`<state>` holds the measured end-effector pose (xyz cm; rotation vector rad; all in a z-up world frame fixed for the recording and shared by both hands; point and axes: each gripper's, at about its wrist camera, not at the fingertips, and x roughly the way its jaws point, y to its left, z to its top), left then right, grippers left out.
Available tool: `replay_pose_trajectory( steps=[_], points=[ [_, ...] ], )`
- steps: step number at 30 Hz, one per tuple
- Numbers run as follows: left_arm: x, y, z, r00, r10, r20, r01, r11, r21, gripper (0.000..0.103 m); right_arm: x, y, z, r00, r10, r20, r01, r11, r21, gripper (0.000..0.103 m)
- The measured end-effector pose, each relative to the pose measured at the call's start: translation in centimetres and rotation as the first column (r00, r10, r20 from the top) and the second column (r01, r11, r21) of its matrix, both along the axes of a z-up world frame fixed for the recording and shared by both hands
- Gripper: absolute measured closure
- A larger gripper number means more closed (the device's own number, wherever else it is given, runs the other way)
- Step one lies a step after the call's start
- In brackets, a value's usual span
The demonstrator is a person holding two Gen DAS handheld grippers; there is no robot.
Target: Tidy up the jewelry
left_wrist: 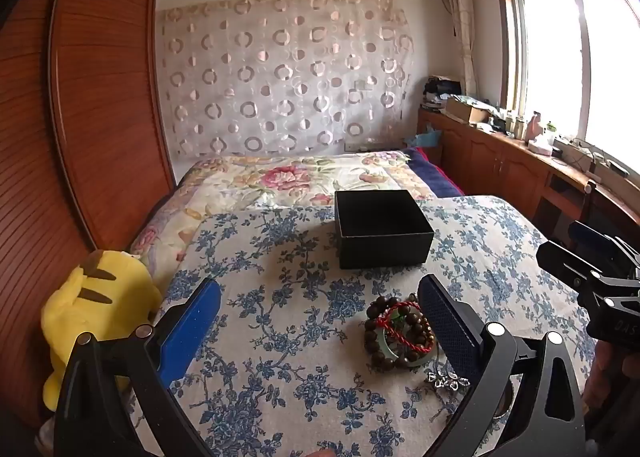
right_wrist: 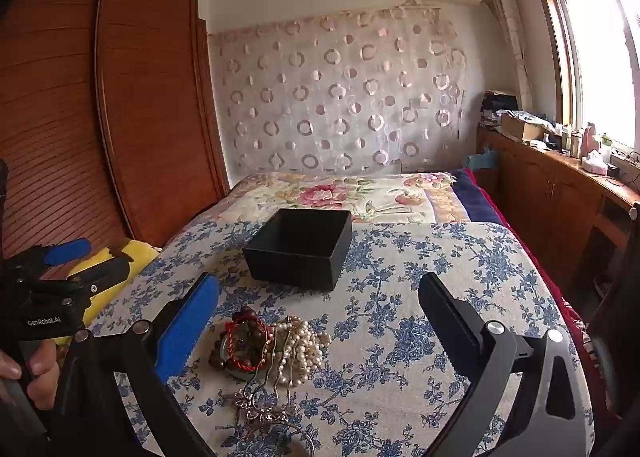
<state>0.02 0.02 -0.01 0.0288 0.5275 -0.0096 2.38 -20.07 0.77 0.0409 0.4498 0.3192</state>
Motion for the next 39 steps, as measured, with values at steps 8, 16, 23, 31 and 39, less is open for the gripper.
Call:
replay_pose_trajectory(
  steps=[8, 16, 23, 31, 39],
  points=[
    [-0.06, 0.01, 0.10, 1.000, -0.001, 0.006, 0.001, 1.000, 0.000, 0.008, -0.02, -0.06, 0.04, 1.000, -0.004, -0.002, 0.004, 1.000, 0.003, 0.002],
    [0.07, -0.08, -0.13, 1.000, -0.001, 0.011, 0.001, 1.000, 0.001, 0.008, -0.06, -0.10, 0.10, 1.000, -0.001, -0.004, 0.001, 1.000, 0.002, 0.002],
    [0.15, -0.18, -0.15, 1.000, -0.001, 0.012, 0.001, 1.000, -0.002, 0.008, -0.08, -0.06, 0.20, 1.000, 0.001, -0.003, -0.001, 1.000, 0.001, 0.002],
    [-0.05, -0.04, 0.34, 1.000, -0.001, 0.016, 0.001, 1.000, -0.002, 0.008, -0.11, 0.09, 0.35, 1.000, 0.002, 0.000, -0.002, 1.000, 0.001, 0.002],
    [0.00, -0.12, 0.44, 1.000, -0.002, 0.019, 0.002, 1.000, -0.004, 0.008, -0.17, 0.15, 0.46, 1.000, 0.002, 0.001, -0.002, 1.000, 0.002, 0.002]
  ],
)
